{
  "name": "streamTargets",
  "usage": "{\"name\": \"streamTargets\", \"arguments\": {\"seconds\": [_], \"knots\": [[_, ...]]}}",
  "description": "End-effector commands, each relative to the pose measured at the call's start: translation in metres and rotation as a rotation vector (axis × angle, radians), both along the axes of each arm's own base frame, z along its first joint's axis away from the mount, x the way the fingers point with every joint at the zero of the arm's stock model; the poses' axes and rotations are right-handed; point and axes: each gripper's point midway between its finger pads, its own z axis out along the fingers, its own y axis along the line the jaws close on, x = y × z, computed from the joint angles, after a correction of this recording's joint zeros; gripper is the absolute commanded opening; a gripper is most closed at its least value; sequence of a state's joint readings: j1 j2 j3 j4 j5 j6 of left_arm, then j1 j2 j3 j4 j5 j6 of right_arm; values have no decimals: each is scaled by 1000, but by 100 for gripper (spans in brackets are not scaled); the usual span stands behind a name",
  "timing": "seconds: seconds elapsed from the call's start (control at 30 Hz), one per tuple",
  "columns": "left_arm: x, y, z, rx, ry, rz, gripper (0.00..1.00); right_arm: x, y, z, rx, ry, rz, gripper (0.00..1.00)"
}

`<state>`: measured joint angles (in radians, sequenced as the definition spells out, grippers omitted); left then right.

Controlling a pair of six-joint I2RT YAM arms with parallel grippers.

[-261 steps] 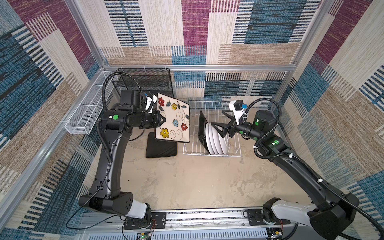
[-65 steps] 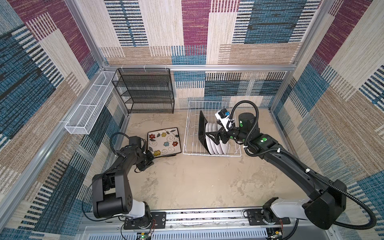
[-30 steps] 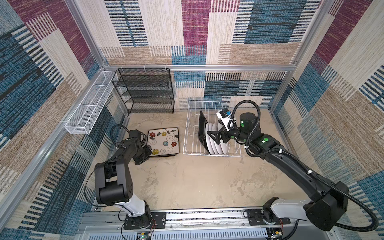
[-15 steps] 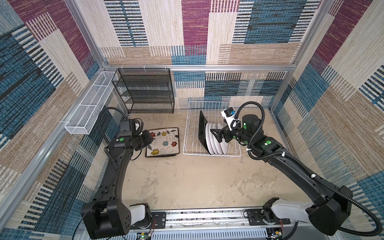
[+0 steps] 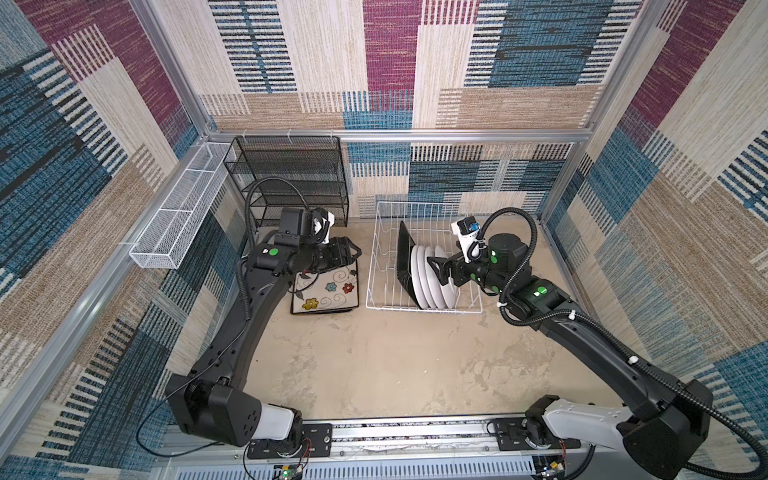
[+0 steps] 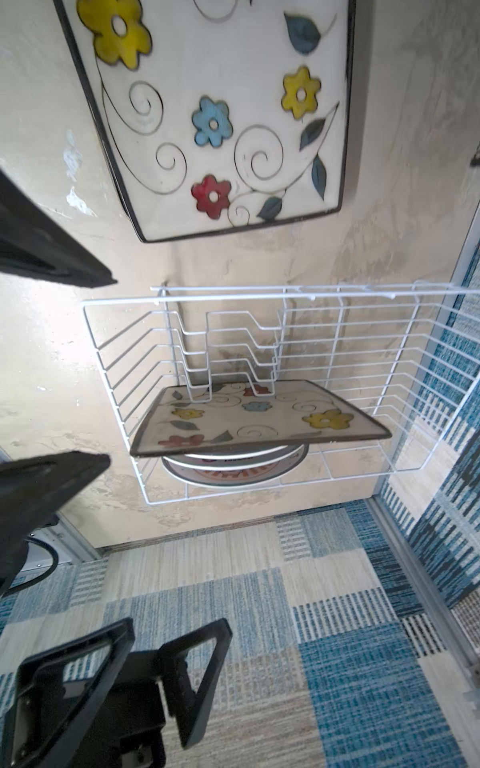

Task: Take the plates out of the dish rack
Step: 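Grasp the top edge of the next square plate in the rack with the left gripper, then lift the square plate upward out of the rack with the left gripper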

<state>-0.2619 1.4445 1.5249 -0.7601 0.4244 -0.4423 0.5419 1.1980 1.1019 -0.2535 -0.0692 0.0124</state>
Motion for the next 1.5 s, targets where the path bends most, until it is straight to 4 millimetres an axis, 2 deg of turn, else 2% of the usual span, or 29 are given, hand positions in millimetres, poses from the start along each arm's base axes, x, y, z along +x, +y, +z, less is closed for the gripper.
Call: {"name": "streamTargets", "arguments": {"seconds": [0.0,0.13,0.3,0.53,0.73,0.9,1.13,1.3,1.47], "knots": [[4,-21,1,4,9,-32,70,0,-5,-2,8,10,-30,100],[13,-52,-5,14,23,-91,74,-1,-8,-4,7,15,-40,100],[26,-88,-26,40,55,-155,75,0,-15,-6,-3,13,-70,100],[51,-111,-55,56,109,-169,66,0,-28,-4,-5,0,-108,100],[66,-119,-77,61,153,-155,47,2,-33,-7,0,4,-119,100],[70,-121,-93,69,187,-145,32,3,-36,-5,5,1,-122,100],[70,-121,-104,71,220,-130,20,4,-37,-6,7,4,-120,100],[69,-121,-106,71,231,-121,18,4,-37,-6,12,7,-115,100],[67,-121,-107,61,249,-106,12,5,-38,-5,15,3,-118,100]]}}
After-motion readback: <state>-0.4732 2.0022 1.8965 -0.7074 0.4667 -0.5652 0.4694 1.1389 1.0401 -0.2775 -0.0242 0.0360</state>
